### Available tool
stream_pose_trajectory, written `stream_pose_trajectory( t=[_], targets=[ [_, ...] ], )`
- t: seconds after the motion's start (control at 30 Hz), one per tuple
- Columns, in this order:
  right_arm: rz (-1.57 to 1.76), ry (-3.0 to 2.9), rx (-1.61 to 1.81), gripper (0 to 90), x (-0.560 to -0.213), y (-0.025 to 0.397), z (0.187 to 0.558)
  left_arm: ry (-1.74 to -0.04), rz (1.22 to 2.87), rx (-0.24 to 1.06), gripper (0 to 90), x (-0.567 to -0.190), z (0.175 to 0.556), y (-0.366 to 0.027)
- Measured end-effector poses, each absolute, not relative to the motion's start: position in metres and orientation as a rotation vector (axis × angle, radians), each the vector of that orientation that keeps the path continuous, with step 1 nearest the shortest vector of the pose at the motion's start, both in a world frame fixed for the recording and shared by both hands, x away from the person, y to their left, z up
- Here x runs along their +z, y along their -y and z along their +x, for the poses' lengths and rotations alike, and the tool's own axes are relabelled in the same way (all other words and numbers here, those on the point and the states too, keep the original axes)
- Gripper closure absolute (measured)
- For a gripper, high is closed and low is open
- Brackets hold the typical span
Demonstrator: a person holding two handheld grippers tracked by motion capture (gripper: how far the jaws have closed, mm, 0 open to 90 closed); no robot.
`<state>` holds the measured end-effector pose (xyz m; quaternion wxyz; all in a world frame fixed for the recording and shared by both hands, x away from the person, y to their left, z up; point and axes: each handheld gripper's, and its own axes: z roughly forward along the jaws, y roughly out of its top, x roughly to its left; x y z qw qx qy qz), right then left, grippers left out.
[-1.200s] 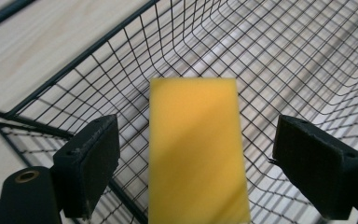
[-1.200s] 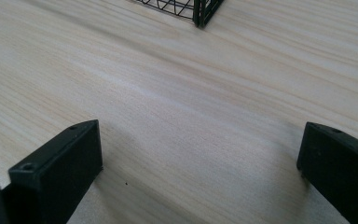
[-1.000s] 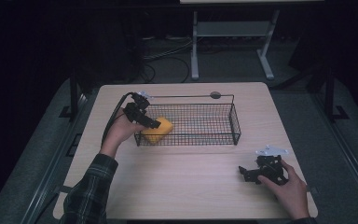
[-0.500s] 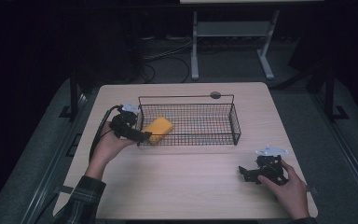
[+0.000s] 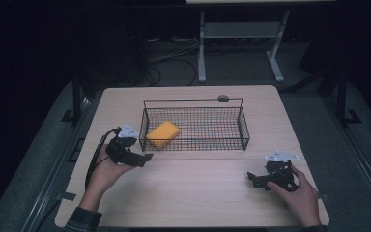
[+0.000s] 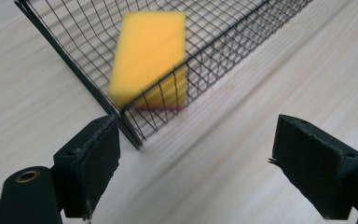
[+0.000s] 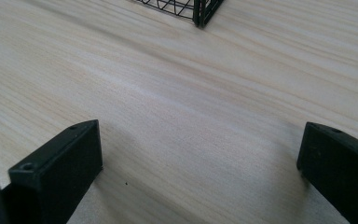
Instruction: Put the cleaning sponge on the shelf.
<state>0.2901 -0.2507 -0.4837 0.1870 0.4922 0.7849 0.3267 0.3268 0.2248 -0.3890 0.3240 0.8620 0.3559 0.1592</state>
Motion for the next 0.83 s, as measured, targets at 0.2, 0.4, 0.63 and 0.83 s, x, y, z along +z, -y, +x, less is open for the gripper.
stream_pose_trajectory(
  t=[0.2,0.4,0.63,0.83],
  targets=[
    [1.385,-2.209,0.919,0.0,-0.484,0.251,0.290,-0.929,2.245,0.438,14.4,-0.404,0.308,-0.229],
    [1.385,-2.209,0.920,0.0,-0.484,0.251,0.290,-0.943,2.249,0.437,14.4,-0.423,0.295,-0.235],
    [1.385,-2.210,0.919,0.0,-0.484,0.251,0.290,-0.969,2.272,0.416,14.4,-0.444,0.286,-0.241],
    [1.386,-2.209,0.920,0.0,-0.484,0.251,0.290,-0.970,2.313,0.404,14.4,-0.454,0.283,-0.243]
  ],
)
